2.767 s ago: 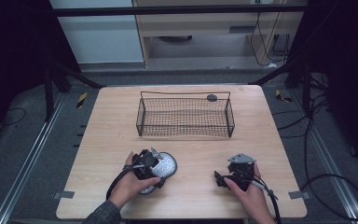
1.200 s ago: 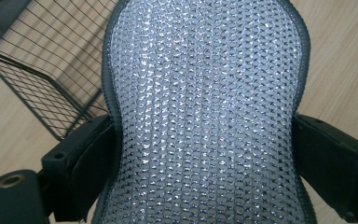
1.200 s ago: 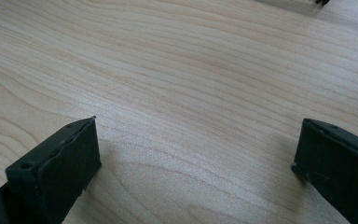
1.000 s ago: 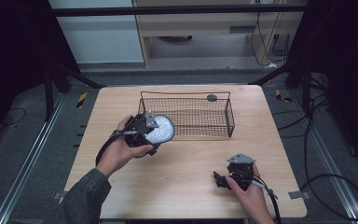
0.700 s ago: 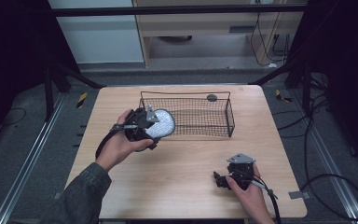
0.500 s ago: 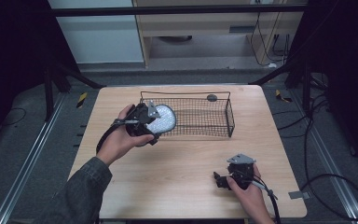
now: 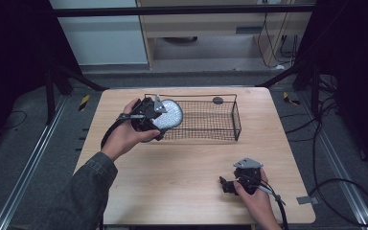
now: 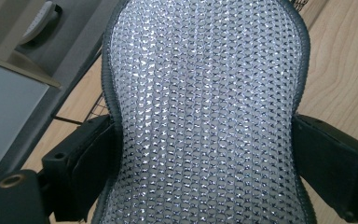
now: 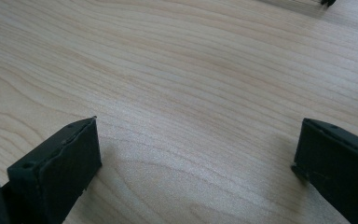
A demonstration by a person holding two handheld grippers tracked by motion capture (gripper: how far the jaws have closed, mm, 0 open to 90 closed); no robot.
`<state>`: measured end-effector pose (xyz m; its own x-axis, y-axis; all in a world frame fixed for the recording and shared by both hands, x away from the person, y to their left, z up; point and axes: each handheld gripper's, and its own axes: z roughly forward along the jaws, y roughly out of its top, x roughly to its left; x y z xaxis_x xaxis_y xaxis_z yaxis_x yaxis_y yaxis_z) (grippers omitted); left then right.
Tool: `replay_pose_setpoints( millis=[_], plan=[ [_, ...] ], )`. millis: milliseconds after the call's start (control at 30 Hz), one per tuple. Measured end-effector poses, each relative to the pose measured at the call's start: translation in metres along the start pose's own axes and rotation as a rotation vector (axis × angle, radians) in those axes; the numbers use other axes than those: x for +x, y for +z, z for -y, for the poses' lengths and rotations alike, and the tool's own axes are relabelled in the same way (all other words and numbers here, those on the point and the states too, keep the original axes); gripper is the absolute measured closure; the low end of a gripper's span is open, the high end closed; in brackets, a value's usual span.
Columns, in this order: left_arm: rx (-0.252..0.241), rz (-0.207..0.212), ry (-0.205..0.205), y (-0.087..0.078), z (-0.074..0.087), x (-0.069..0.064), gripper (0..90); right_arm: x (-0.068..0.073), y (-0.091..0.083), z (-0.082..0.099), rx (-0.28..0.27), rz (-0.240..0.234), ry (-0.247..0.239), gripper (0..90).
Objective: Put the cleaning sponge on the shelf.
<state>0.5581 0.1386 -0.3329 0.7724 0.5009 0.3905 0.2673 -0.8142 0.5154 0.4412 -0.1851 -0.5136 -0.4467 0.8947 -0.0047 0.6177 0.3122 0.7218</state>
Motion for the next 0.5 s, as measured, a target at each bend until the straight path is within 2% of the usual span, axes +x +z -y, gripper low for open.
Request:
replay_pose_setpoints(
  millis=[133,267,500],
  plan=[
    [0.002,-0.007,0.013,-0.001,-0.002,0.003,8.5,0.000,0.000,0.000,-0.001,0.001,0.000,0.5],
    [0.016,-0.018,0.050,0.002,-0.005,0.007,8.4,0.000,0.000,0.000,-0.001,0.000,0.002,0.5],
    [0.019,-0.037,0.058,0.007,-0.013,0.019,8.4,0.000,0.000,0.000,-0.001,-0.001,0.003,0.5]
  ],
)
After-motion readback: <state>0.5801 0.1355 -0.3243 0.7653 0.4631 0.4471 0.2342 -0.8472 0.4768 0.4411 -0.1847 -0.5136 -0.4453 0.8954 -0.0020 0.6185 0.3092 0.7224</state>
